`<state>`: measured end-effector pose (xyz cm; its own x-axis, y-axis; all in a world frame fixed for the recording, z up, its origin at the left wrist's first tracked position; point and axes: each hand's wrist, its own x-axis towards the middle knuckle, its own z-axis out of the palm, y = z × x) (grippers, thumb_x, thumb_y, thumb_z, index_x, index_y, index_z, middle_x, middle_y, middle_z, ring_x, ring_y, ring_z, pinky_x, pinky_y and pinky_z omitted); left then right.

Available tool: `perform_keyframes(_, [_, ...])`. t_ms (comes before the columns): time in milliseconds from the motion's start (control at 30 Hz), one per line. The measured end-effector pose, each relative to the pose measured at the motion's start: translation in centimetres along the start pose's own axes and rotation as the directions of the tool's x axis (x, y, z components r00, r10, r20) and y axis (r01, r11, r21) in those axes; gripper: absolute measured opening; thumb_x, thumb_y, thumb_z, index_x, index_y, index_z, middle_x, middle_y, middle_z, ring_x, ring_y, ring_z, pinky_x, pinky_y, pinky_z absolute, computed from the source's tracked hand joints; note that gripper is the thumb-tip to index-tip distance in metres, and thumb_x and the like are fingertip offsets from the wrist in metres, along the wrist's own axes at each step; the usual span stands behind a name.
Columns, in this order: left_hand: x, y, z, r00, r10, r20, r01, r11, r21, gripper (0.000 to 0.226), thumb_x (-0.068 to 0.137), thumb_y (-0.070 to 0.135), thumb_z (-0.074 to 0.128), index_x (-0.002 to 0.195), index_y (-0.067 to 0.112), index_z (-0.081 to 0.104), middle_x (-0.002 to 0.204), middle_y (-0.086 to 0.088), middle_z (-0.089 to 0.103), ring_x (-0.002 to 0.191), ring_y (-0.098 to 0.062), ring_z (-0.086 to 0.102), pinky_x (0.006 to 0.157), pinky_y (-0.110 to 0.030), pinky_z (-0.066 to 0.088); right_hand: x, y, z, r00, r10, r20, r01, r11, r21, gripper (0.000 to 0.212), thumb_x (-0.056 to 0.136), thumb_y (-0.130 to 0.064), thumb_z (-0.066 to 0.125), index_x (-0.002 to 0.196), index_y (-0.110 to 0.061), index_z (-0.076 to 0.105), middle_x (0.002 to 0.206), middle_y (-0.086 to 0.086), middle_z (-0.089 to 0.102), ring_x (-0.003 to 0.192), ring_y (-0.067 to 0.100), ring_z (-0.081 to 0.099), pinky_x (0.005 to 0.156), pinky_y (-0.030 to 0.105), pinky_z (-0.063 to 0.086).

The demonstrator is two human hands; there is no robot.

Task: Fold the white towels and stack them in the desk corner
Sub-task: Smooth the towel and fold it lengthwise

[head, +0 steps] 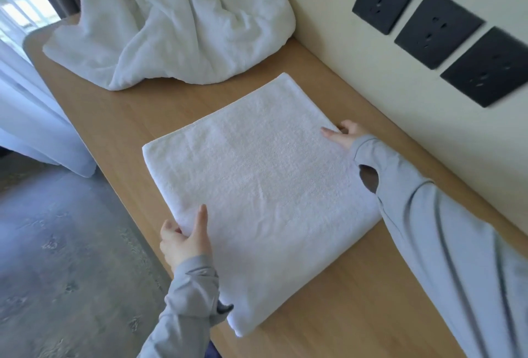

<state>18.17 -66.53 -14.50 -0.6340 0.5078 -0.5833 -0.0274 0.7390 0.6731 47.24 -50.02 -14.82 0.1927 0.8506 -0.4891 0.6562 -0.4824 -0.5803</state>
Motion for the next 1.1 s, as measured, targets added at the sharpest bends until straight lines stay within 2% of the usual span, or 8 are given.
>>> perform_keyframes(167, [0.3,0.5,-0.3,0.991,-0.086,0.106,0.086,0.996,0.006,0.042,0.085,0.045,0.062,0.072,0.005,0.055,0.064,-0.006,0.05,0.06,-0.023,0.05,0.056,-0.032,0.041,-0.6,-1.0,-0.1,0.997,0.068,0.029,-0.064,0.993,-0.1,0.086,0.079,-0.054,0.064,0.14,-0.003,0.033,0.138,0.013,0.045,0.125,0.03,0.045,0.092,0.03,0.035])
perform_keyframes(300, [0.0,3.5,-1.3,0.963,0.214,0.166,-0.221,0.975,0.028,0.039,0.083,0.046,0.064,0.064,0.013,0.057,0.061,-0.002,0.057,0.06,-0.022,0.054,0.054,-0.027,0.041,-6.7,-0.8,-1.3,0.985,-0.072,-0.158,0.057,0.994,-0.095,0.04,0.078,-0.048,0.068,0.082,-0.011,0.053,0.08,0.001,0.057,0.08,0.025,0.058,0.057,0.025,0.037])
perform_keyframes(500, [2.2,12.8,0.2,0.743,0.412,0.527,-0.56,0.814,0.153,0.039,0.079,0.042,0.069,0.057,0.011,0.06,0.04,0.009,0.057,0.046,-0.01,0.054,0.044,-0.024,0.042,-20.4,4.9,-2.2,0.814,0.198,-0.547,-0.15,0.98,0.131,0.062,0.068,-0.064,0.062,0.071,-0.003,0.054,0.067,0.01,0.062,0.062,0.028,0.059,0.055,0.036,0.045])
perform_keyframes(600, [3.2,14.9,4.9,0.612,0.33,0.719,-0.637,0.745,0.2,0.035,0.077,0.044,0.07,0.065,0.011,0.066,0.051,0.006,0.065,0.056,-0.018,0.062,0.056,-0.027,0.05,-24.4,7.8,0.4,0.695,0.448,-0.561,-0.192,0.869,0.456,0.053,0.061,-0.066,0.064,0.07,-0.015,0.055,0.068,0.001,0.066,0.06,0.017,0.064,0.053,0.029,0.05])
perform_keyframes(700, [3.1,13.9,9.4,0.521,0.234,0.821,-0.787,0.504,0.356,0.037,0.086,0.045,0.061,0.092,0.009,0.066,0.091,-0.012,0.068,0.088,-0.032,0.061,0.073,-0.034,0.046,-24.8,10.3,3.5,0.669,0.603,-0.434,-0.251,0.733,0.632,0.034,0.079,-0.045,0.068,0.09,-0.015,0.055,0.091,0.01,0.067,0.081,0.027,0.066,0.075,0.043,0.055])
perform_keyframes(867, [2.3,10.1,10.1,0.455,0.476,0.752,-0.89,0.214,0.403,0.064,0.09,0.05,0.046,0.141,0.014,0.032,0.131,-0.016,0.04,0.122,-0.035,0.038,0.099,-0.046,0.033,-24.5,9.6,7.5,0.544,0.555,-0.63,-0.5,0.817,0.288,0.055,0.092,-0.029,0.053,0.137,-0.001,0.036,0.129,0.023,0.046,0.115,0.039,0.045,0.098,0.049,0.038])
perform_keyframes(967, [1.6,8.4,9.3,0.445,0.422,0.79,-0.892,0.294,0.345,0.075,0.085,0.059,0.047,0.146,0.026,0.018,0.134,-0.009,0.038,0.126,-0.031,0.035,0.097,-0.047,0.034,-23.9,6.9,9.4,0.623,0.434,-0.651,-0.446,0.881,0.159,0.059,0.091,-0.033,0.053,0.141,-0.008,0.035,0.143,0.015,0.039,0.131,0.034,0.035,0.109,0.045,0.028])
perform_keyframes(1100, [4.7,8.1,6.8,0.536,0.268,0.801,-0.81,0.43,0.398,0.08,0.073,0.067,0.056,0.136,0.026,0.032,0.128,-0.009,0.048,0.116,-0.034,0.046,0.09,-0.042,0.039,-26.1,8.0,10.9,0.527,0.55,-0.648,-0.432,0.83,0.353,0.063,0.088,-0.034,0.057,0.14,-0.006,0.035,0.136,0.018,0.042,0.125,0.035,0.039,0.104,0.045,0.034])
